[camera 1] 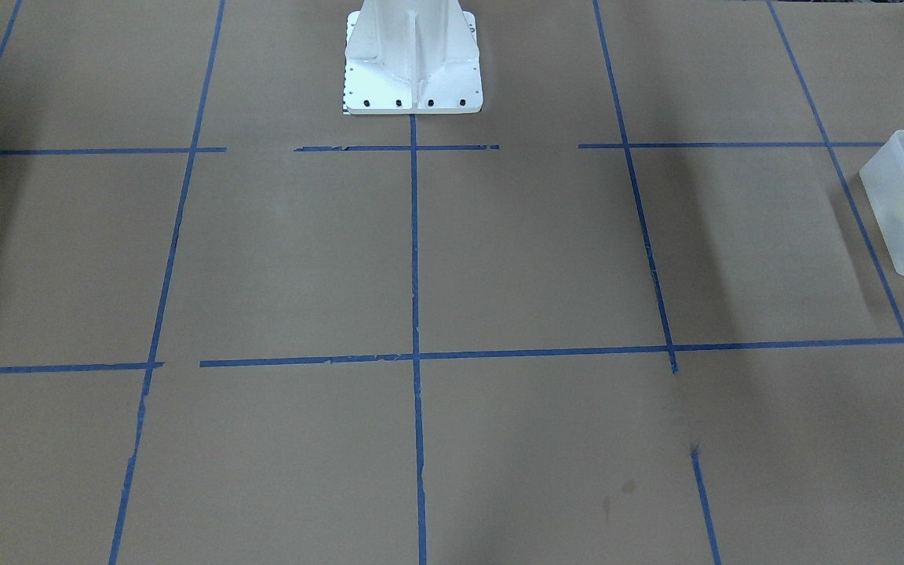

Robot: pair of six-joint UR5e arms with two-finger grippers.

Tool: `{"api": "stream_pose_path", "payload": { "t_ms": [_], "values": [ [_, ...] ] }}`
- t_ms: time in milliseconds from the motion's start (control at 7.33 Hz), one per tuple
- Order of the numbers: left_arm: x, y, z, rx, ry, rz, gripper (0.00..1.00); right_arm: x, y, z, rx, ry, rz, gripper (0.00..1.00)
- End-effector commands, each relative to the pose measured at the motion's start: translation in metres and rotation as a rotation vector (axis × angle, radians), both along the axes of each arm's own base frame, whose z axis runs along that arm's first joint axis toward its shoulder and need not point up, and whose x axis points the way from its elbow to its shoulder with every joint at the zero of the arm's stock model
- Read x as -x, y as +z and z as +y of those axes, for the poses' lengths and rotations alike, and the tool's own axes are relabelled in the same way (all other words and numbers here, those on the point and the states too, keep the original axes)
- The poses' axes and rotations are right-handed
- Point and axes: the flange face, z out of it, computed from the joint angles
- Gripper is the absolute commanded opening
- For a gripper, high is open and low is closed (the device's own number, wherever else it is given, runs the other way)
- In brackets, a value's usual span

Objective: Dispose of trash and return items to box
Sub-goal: 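Lower the pale green bowl into the clear bin and open the left gripper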

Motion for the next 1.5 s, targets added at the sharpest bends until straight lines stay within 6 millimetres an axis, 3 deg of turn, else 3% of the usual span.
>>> {"api": "stream_pose_path", "payload": {
  "t_ms": [0, 545, 955, 1364],
  "values": [
    [-0.021, -0.007, 0.001, 0.12, -0.016, 0.029, 1.0, 0.0, 0.002, 0.002, 0.007, 0.002, -0.002, 1.0],
    [-0.029, -0.01, 0.003, 0.238, -0.132, 0.132, 1.0, 0.001, 0.006, 0.008, 0.017, -0.002, -0.022, 1.0],
    [-0.067, -0.016, -0.005, 0.378, -0.21, 0.21, 1.0, 0.002, 0.008, 0.009, 0.023, -0.002, -0.023, 1.0],
    [-0.072, -0.015, -0.006, 0.387, -0.2, 0.206, 1.0, 0.002, 0.011, 0.01, 0.03, -0.002, -0.023, 1.0]
  ]
}}
